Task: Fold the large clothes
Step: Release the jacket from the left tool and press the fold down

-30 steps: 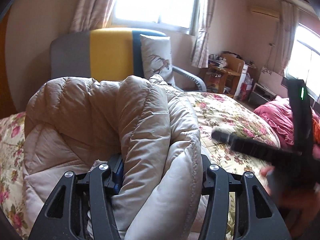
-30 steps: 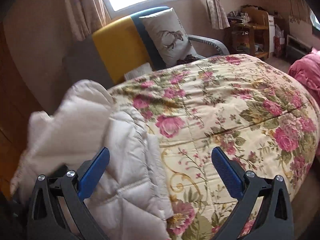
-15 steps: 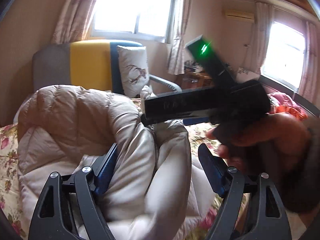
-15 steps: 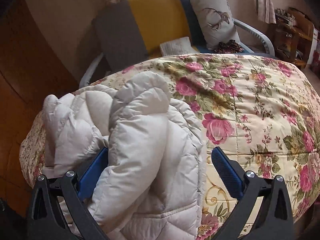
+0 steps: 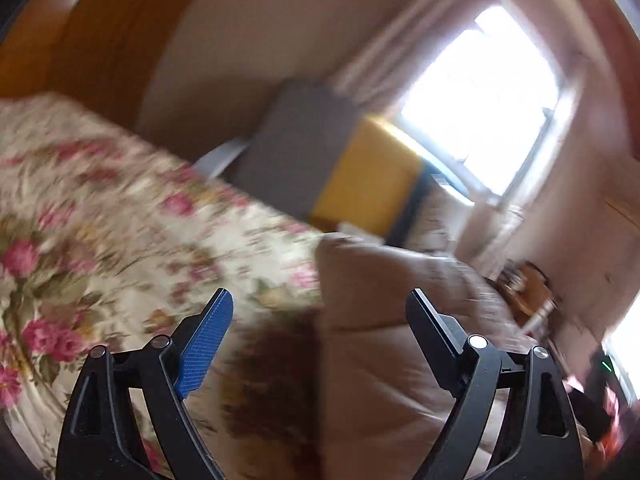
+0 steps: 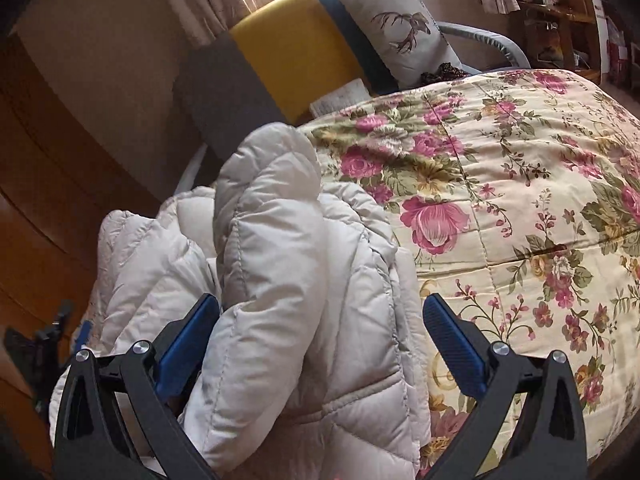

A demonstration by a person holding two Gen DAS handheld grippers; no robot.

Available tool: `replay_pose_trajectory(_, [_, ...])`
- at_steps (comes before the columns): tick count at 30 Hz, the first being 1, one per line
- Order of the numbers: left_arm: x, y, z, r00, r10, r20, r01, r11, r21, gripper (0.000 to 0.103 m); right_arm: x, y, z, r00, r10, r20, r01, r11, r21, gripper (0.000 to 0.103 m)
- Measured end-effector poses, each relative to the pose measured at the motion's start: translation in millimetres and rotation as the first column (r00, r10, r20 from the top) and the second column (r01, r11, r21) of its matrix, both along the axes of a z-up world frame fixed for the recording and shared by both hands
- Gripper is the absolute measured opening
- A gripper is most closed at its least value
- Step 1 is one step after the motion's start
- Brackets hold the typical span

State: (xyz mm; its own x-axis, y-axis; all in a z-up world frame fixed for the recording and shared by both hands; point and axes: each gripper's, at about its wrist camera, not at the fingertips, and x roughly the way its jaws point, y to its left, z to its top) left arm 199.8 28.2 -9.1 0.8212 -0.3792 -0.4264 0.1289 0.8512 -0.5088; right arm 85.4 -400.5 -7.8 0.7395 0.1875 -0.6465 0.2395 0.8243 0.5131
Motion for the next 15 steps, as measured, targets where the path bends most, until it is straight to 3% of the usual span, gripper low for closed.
replay_pose_trajectory(2, [22, 15, -25, 0.994, 0.007, -0.111, -0.017, 0.996, -0.085, 0.087, -18, -12, 7, 0.995, -0.060, 0.085, 0.057, 0.998, 0.034, 0.101])
replay_pose_trajectory(4, [32, 11, -40, 0.985, -0.046, -0.164, 0.026, 0.992, -0.126, 0.087, -33, -29, 5, 0.982, -0.156, 0.111, 0.151, 0.987, 0.053, 0.101])
replay_pose_trajectory(6, [32, -1, -53, 0.978, -0.081, -0.193, 0.054, 0.989, -0.139, 0.086, -37, -43, -3, 0.967, -0.246, 0.059, 0.245, 0.969, 0.031, 0.101])
replay_pose_trajectory(7, [32, -11, -57, 0.975, -0.109, -0.196, 0.080, 0.985, -0.155, 0.086, -31, -46, -10, 0.966, -0.257, -0.009, 0.256, 0.966, -0.014, 0.101])
replay_pose_trajectory(9, [24, -24, -59, 0.974, -0.136, -0.180, 0.102, 0.977, -0.185, 0.086, -15, -42, -26, 0.975, -0.199, -0.099, 0.191, 0.977, -0.091, 0.101])
replay_pose_trajectory(12, [22, -41, -54, 0.968, -0.209, -0.139, 0.176, 0.959, -0.221, 0.086, 0, -26, -40, 0.992, -0.082, -0.096, 0.072, 0.992, -0.103, 0.101])
replay_pose_trajectory(15, [19, -70, -30, 0.950, -0.306, -0.058, 0.295, 0.944, -0.151, 0.086, 15, -8, -49, 0.997, 0.010, -0.080, -0.016, 0.997, -0.072, 0.101])
